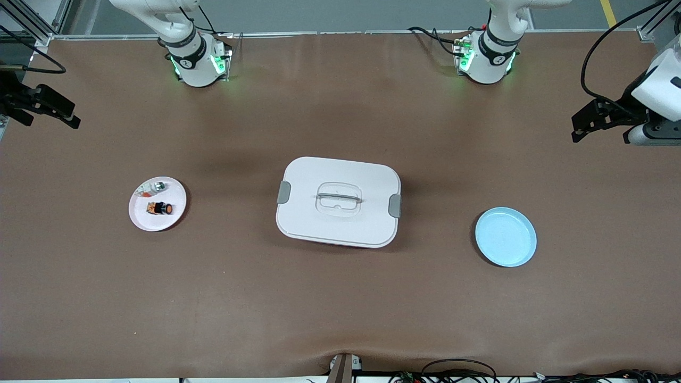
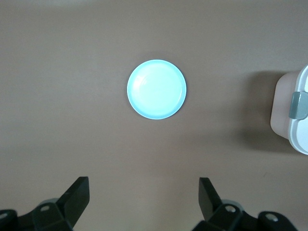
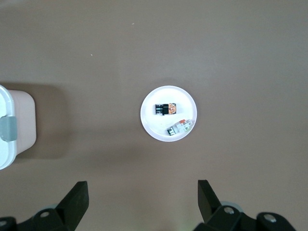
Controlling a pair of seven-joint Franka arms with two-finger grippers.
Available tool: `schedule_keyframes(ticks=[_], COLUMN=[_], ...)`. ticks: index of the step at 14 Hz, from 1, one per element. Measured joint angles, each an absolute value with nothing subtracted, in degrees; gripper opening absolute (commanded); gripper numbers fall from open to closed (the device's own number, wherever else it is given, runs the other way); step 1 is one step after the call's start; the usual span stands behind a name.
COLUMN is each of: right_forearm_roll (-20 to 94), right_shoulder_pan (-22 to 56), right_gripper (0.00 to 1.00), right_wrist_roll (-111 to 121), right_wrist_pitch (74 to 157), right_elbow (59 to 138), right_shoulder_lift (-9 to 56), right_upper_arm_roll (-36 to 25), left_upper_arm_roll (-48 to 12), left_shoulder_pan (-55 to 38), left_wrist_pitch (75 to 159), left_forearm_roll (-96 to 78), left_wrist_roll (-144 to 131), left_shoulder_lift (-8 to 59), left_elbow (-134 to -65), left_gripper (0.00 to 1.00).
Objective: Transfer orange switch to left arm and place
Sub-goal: 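Reach the right gripper down toward the switch on the white plate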
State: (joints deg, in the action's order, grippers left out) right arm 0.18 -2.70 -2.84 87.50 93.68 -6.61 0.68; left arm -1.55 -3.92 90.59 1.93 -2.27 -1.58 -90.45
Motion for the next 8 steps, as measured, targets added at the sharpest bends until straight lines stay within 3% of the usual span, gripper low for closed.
schedule_keyframes(ticks=[8], right_forearm_roll=[-1.02], right_shoulder_pan=[-2.7], right_gripper=[1.0], right_wrist_roll=[-2.84], right_wrist_pitch=[87.5], right_elbow=[93.69], right_shoulder_lift=[-6.09], right_upper_arm_roll=[0.7], left_upper_arm_roll=[-1.52], left_shoulder_pan=[-3.9], left_wrist_pitch=[90.59], left_forearm_roll=[1.93], left_wrist_roll=[-2.27], left_shoulder_lift=[-1.43], left_elbow=[-90.18], left_gripper=[1.0])
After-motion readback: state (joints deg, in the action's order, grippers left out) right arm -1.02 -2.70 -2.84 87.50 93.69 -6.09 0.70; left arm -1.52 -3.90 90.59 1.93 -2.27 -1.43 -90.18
